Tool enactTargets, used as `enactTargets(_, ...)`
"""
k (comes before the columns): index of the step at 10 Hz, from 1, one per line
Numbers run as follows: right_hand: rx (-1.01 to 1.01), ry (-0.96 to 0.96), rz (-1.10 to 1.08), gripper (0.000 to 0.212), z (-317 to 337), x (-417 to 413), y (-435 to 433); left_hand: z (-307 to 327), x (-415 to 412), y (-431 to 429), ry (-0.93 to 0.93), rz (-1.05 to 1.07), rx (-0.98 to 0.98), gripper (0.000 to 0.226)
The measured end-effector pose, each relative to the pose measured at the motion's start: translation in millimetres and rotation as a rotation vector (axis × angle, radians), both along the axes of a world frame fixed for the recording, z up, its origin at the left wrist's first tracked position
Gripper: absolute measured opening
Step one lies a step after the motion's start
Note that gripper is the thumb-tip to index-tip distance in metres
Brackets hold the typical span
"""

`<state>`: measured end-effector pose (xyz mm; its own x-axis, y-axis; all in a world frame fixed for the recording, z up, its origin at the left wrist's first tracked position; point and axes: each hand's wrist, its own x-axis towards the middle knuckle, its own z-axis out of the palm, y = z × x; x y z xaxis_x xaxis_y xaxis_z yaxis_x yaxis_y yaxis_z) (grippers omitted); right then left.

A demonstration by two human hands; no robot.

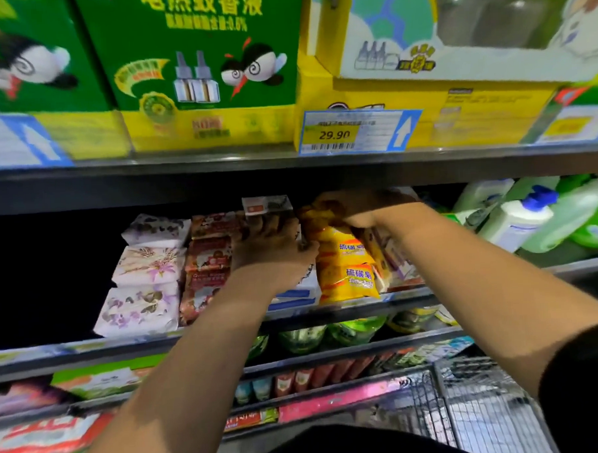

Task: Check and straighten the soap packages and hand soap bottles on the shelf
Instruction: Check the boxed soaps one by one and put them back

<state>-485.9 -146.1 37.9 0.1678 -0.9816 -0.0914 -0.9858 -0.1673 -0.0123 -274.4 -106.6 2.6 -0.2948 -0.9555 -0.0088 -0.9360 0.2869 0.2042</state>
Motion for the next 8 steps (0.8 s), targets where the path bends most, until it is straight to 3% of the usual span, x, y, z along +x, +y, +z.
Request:
enactTargets(1,0.055,0.033,-0.015,0.043,9.8,-3.0,28.7,2.9,-0.8,-0.7,0.010,0.007,0.024,0.067)
enactTargets(2,-0.047,-0.017,-0.149,0.037,13.1,-22.4,63.4,-1.7,-0.6,-3.0,0.006,-0.010,0.023,0.066)
enactTargets(4,-0.176,-0.272,-0.187,0.044,-6.4,-72.5,130.6,0.6,-4.4,-4.5,0.017,-0.015,0.030,0.060)
enactTargets(6,-0.133,-0.459,-0.270,0.055,-25.0,-108.4,156.5,24.4,-42.4,9.3,-0.010,-0.146,0.031,0.051)
enactTargets(7,-0.108,-0.630,-0.261,0.050,-35.5,-116.7,158.9,26.3,-85.0,37.1,0.089,-0.332,0.090,0.069)
enactTargets(8,-0.105,-0.678,-0.241,0.049,-46.8,-123.8,157.7,18.5,-112.2,54.8,0.112,-0.340,0.218,0.083)
